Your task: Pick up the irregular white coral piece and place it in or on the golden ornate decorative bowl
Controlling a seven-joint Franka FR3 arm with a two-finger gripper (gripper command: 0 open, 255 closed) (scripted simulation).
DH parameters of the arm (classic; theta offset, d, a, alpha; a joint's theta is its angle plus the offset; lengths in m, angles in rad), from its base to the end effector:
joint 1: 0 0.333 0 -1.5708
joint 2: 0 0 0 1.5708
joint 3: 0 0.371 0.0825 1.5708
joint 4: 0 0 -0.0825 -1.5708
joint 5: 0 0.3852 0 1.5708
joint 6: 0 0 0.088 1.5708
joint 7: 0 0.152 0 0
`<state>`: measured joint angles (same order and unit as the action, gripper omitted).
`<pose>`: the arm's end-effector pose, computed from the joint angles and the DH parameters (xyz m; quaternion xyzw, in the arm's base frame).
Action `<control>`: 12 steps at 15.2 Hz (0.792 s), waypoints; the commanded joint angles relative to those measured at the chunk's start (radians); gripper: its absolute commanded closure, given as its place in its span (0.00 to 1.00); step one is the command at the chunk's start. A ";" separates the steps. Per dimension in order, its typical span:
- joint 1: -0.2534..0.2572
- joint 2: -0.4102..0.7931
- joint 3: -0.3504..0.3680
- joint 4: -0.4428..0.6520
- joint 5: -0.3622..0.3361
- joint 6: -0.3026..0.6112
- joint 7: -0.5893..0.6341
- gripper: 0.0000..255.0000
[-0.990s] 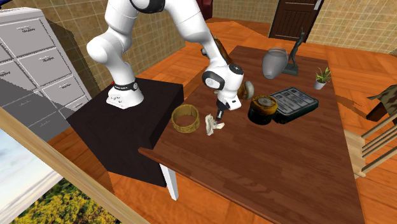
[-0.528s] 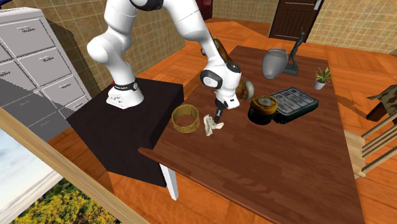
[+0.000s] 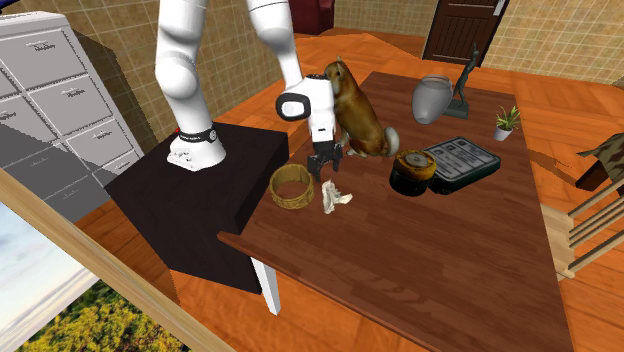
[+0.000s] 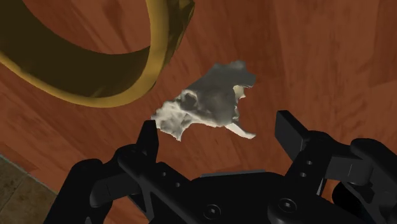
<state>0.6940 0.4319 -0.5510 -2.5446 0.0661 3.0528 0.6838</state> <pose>0.4852 0.0455 0.1573 0.9548 -0.2691 0.1077 0.0656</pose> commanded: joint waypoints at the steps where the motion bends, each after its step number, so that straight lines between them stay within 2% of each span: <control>1: 0.003 0.026 0.004 -0.002 0.015 0.035 0.023 0.00; 6: -0.084 0.097 0.084 0.033 0.031 0.082 0.008 0.00; 12: -0.084 0.097 0.084 0.033 0.031 0.082 0.008 0.00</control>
<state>0.6103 0.5285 -0.4669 -2.5117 0.0970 3.1345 0.6924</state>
